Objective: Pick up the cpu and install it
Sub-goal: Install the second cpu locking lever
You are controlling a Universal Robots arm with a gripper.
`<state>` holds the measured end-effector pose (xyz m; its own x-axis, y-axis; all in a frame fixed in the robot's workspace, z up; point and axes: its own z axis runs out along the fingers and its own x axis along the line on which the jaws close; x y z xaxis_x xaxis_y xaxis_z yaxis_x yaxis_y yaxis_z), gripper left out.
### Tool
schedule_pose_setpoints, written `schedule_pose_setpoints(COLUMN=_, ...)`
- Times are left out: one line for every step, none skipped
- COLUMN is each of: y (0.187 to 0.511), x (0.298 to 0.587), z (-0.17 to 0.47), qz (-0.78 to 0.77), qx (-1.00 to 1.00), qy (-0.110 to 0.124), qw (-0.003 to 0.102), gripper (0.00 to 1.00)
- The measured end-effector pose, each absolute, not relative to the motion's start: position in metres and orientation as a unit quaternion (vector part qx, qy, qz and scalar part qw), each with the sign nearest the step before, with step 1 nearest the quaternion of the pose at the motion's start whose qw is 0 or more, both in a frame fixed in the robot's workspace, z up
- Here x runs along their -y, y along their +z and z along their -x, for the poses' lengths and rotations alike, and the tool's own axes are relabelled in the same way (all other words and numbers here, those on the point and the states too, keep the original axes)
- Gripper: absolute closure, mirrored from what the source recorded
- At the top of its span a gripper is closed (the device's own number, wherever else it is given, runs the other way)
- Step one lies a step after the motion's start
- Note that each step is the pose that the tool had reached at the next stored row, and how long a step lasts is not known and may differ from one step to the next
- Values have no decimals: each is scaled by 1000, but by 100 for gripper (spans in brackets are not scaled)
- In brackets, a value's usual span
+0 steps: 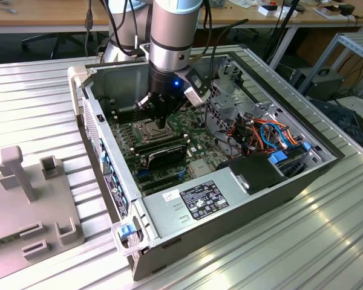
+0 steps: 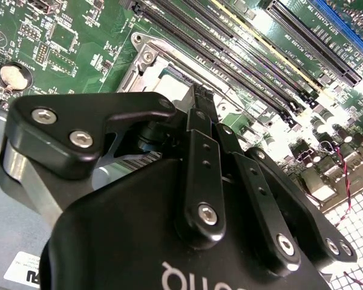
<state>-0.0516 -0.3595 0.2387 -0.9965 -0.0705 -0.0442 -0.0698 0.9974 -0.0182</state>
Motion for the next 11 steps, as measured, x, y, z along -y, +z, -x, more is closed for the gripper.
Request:
schedule_pose_setpoints(y=239, x=359, z=52, qz=35, qx=-999, qy=-8, qw=22, gripper=89)
schedule_pose_setpoints(y=239, x=359, z=52, qz=35, qx=-999, qy=-8, qw=22, gripper=89)
schedule_pose_setpoints(y=239, x=359, z=52, qz=35, qx=-999, qy=-8, qw=22, gripper=89)
schedule_pose_setpoints(y=239, x=359, z=52, qz=35, qx=-999, qy=-8, qw=22, gripper=89)
schedule_pose_setpoints(y=239, x=359, z=52, qz=35, qx=-999, qy=-8, qw=22, gripper=89)
schedule_pose_setpoints(y=239, x=359, z=52, qz=35, qx=-999, qy=-8, qw=22, gripper=89)
schedule_pose_setpoints(y=239, x=359, z=52, qz=35, qx=-999, qy=-8, qw=22, gripper=89)
schedule_pose_setpoints(y=239, x=359, z=52, qz=35, qx=-999, qy=-8, qw=22, gripper=89)
schedule_pose_setpoints(y=239, x=359, z=52, qz=35, qx=-999, qy=-8, qw=22, gripper=89)
schedule_pose_setpoints(y=239, x=360, z=52, qz=35, qx=-999, qy=-8, qw=22, gripper=89)
schedule_pose_setpoints(y=239, x=361, z=52, qz=35, qx=-999, qy=-8, qw=22, gripper=89)
